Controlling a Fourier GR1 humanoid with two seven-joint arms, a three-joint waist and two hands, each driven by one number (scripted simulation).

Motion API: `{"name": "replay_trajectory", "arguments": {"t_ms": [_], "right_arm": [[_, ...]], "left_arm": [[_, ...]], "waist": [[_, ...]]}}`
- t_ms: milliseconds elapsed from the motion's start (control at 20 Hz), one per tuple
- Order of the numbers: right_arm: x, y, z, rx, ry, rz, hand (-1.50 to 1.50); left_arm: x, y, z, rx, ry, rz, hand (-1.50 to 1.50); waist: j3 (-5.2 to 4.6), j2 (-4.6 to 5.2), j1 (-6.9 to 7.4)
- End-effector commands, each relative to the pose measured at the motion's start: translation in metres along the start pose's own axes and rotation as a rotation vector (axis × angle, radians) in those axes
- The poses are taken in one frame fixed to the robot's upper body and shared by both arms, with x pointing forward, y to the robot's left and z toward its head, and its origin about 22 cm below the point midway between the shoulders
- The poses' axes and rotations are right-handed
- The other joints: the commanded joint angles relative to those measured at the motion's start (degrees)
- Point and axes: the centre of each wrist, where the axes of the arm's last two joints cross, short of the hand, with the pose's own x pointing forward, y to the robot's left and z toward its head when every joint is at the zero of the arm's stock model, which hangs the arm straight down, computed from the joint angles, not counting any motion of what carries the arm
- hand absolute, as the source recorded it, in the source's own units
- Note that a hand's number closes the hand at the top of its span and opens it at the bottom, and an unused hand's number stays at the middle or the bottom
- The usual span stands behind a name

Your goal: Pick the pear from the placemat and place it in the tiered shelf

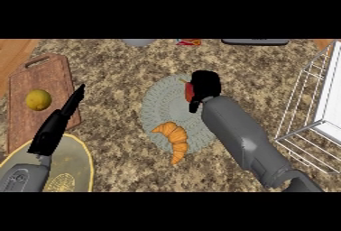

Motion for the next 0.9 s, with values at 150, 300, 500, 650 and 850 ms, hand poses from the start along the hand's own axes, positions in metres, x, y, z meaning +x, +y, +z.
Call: {"name": "replay_trajectory", "arguments": {"t_ms": [150,300,500,650,850], "right_arm": [[-0.046,-0.044,-0.029,0.054,0.48,-0.376,1.5],[-0.046,-0.044,-0.03,-0.063,0.524,-0.307,1.5],[-0.05,-0.06,-0.033,-0.279,0.522,-0.275,1.5],[-0.035,-0.089,-0.032,-0.457,0.512,-0.275,1.5],[-0.011,-0.145,-0.021,-0.697,0.444,-0.326,1.5]], "left_arm": [[-0.003,0.008,0.002,-0.012,0.008,-0.006,0.0],[-0.003,0.006,-0.004,0.007,0.015,0.015,0.0],[0.002,-0.008,0.004,-0.018,0.012,0.015,0.0],[-0.007,0.004,0.007,-0.016,0.01,0.007,0.0],[0.0,0.005,0.012,-0.009,0.033,0.002,0.0]], "waist": [[-0.08,0.99,0.64],[-0.12,0.5,-0.41],[-0.09,0.39,0.11],[-0.14,0.39,0.04],[-0.13,-0.54,-0.8]]}}
